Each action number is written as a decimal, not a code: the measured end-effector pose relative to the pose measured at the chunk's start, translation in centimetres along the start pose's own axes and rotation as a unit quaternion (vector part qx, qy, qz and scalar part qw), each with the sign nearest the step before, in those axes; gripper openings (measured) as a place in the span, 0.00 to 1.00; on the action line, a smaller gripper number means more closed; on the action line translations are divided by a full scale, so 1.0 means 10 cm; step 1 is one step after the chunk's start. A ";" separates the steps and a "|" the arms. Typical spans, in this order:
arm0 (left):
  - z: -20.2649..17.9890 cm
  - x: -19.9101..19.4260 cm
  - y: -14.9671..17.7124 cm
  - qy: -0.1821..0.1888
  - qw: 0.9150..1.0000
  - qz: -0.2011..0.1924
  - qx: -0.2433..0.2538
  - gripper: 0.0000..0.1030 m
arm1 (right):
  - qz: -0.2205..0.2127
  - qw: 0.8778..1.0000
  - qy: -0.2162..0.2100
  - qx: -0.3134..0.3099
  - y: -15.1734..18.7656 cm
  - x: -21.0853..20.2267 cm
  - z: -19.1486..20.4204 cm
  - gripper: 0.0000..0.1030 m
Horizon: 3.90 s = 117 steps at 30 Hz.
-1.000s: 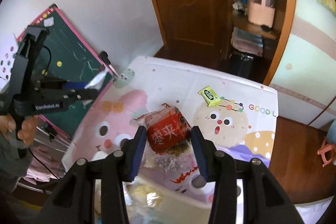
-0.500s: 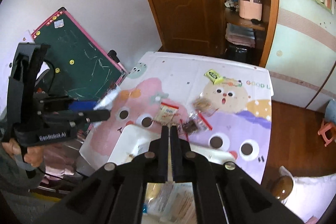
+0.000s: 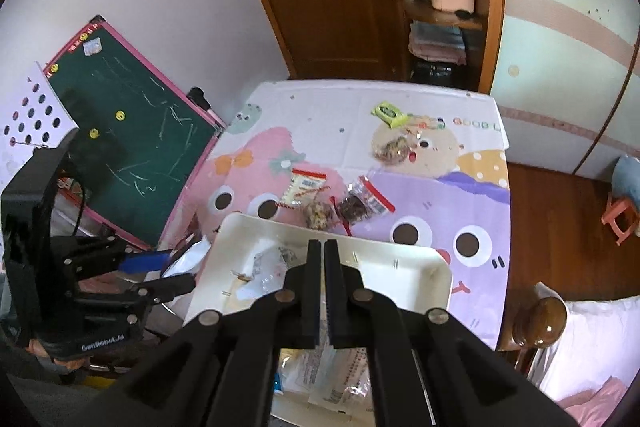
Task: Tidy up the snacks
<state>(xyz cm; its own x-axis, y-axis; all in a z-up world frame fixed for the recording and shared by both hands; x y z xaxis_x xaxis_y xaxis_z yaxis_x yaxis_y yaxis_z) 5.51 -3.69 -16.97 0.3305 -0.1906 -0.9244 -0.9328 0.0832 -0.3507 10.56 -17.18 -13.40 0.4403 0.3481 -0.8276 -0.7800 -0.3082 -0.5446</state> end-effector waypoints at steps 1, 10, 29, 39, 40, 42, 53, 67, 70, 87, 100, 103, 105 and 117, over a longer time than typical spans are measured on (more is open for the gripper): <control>0.01 0.04 0.05 -0.001 1.000 0.007 0.002 0.27 | 0.006 1.000 -0.001 0.003 0.03 0.05 -0.01 0.01; 0.05 0.36 0.43 0.001 0.997 0.070 0.014 0.57 | 0.038 0.999 -0.005 0.012 0.22 0.31 0.03 0.02; 0.18 0.24 0.36 -0.023 0.999 0.033 -0.007 0.78 | 0.052 0.997 -0.019 0.051 0.43 0.26 0.14 0.29; 0.24 0.17 0.26 -0.025 0.999 0.015 -0.020 0.78 | 0.057 0.997 -0.019 0.052 0.46 0.27 0.16 0.29; 0.26 0.16 0.24 -0.024 0.999 0.015 -0.021 0.78 | 0.058 0.997 -0.019 0.053 0.46 0.27 0.16 0.29; 0.27 0.17 0.22 -0.023 0.999 0.014 -0.024 0.78 | 0.060 0.996 -0.018 0.055 0.45 0.28 0.15 0.29; 0.55 0.15 -0.27 -0.035 0.998 -0.011 -0.049 0.78 | 0.068 0.996 -0.012 0.063 0.19 0.41 -0.05 0.36; 1.11 0.63 -1.38 -0.055 0.992 -0.024 -0.112 0.79 | 0.069 0.995 0.000 0.067 -0.77 0.93 -0.66 0.57; 1.19 0.99 -1.50 -0.063 0.990 0.004 -0.130 0.79 | 0.086 0.992 -0.012 0.093 -0.90 1.23 -0.82 0.62; 1.40 2.47 -1.57 -0.078 0.968 0.122 -0.203 0.73 | 0.162 0.964 -0.006 0.211 -0.95 2.61 -1.57 0.62; 1.19 2.80 -1.41 -0.085 0.965 0.167 -0.185 0.73 | 0.197 0.958 0.002 0.208 -0.89 2.99 -1.51 0.62; 1.11 2.83 -1.39 -0.092 0.964 0.172 -0.183 0.73 | 0.203 0.958 0.006 0.203 -0.87 3.02 -1.49 0.62; 1.07 2.85 -1.41 -0.102 0.964 0.170 -0.176 0.73 | 0.210 0.957 0.013 0.199 -0.87 3.06 -1.50 0.62; 0.96 2.78 -1.34 -0.098 0.967 0.151 -0.179 0.44 | 0.220 0.960 0.034 0.171 -0.83 3.15 -1.38 0.40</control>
<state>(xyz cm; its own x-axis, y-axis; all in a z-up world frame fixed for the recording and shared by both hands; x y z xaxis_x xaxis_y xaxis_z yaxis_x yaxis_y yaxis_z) 28.56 -0.72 -39.43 0.0227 -0.0187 -0.9996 -0.9693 -0.2452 -0.0174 37.06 -15.90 -36.82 0.0542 0.1885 -0.9806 -0.9923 -0.0993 -0.0739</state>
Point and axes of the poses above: each gripper's, at about its wrist camera, not at the fingertips, and x roughly the way its jaws point, z to its left, y to its underside, the point moved 10 cm from there along x, roughly the way its jaws point, and after that the axes turned 8 degrees about -x, right-handed, at the moved point
